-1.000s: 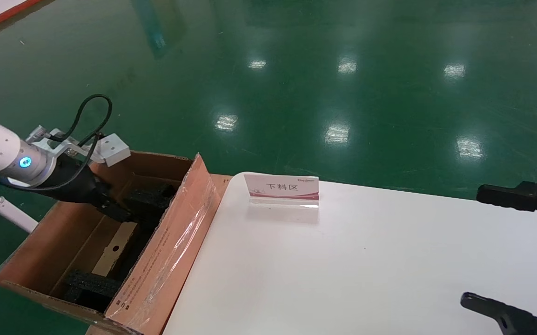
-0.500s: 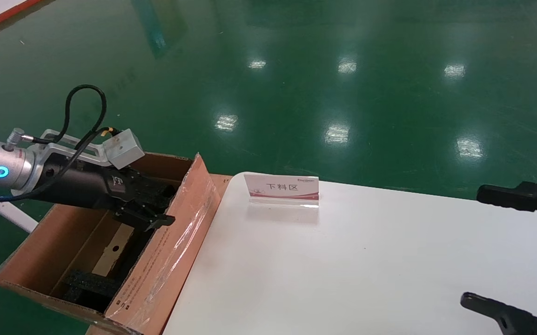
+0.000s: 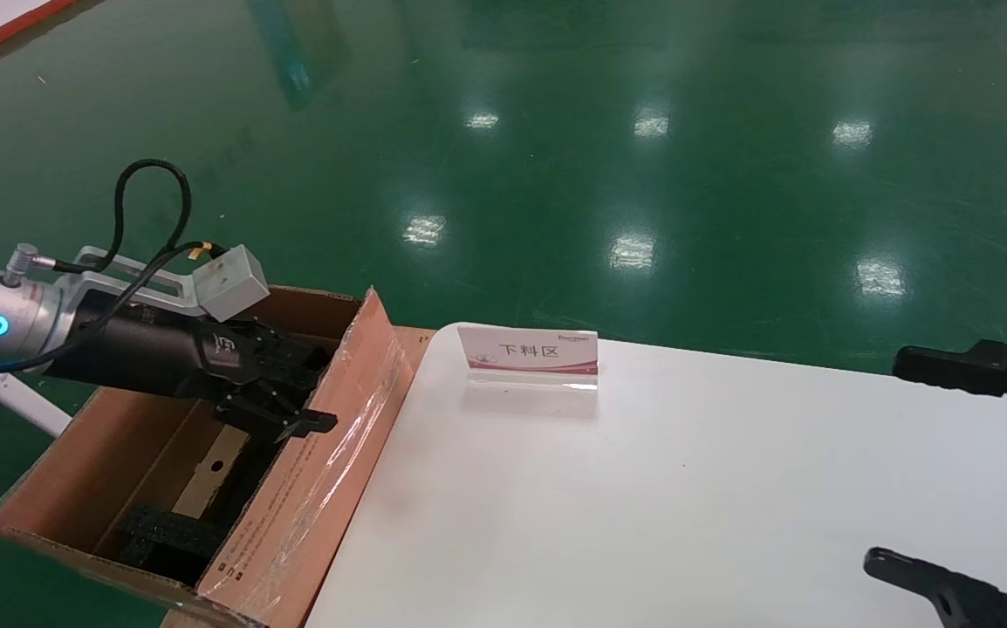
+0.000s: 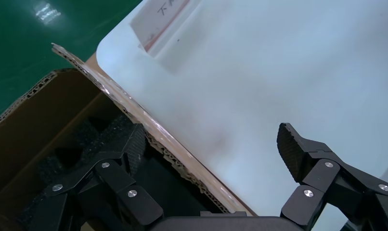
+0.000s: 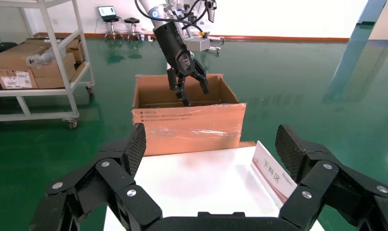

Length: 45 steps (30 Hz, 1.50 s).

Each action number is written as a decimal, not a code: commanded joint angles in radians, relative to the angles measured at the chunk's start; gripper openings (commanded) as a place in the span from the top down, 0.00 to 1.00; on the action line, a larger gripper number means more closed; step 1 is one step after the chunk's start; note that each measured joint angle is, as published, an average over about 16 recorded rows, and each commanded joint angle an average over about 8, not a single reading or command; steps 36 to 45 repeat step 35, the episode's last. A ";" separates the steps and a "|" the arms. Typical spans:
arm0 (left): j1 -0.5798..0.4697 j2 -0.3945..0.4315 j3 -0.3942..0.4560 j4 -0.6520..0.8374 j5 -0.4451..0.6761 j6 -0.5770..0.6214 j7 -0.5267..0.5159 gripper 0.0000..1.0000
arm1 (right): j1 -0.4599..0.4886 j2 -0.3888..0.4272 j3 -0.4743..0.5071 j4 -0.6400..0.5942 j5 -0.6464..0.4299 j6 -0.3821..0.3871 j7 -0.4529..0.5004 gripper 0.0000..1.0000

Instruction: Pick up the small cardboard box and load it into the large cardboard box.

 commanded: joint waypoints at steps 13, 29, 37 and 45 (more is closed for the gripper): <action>0.233 0.052 -0.342 -0.074 -0.033 0.064 0.036 0.00 | 0.000 0.000 -0.001 0.000 0.000 0.000 0.000 0.00; 0.517 0.116 -0.760 -0.167 -0.071 0.141 0.079 0.00 | 0.001 0.000 -0.001 0.000 0.001 0.000 -0.001 0.00; 0.597 0.134 -0.878 -0.194 -0.082 0.163 0.091 0.00 | 0.001 0.000 -0.002 0.000 0.001 0.000 -0.001 0.00; 0.597 0.134 -0.878 -0.194 -0.082 0.163 0.091 0.00 | 0.001 0.000 -0.002 0.000 0.001 0.000 -0.001 0.00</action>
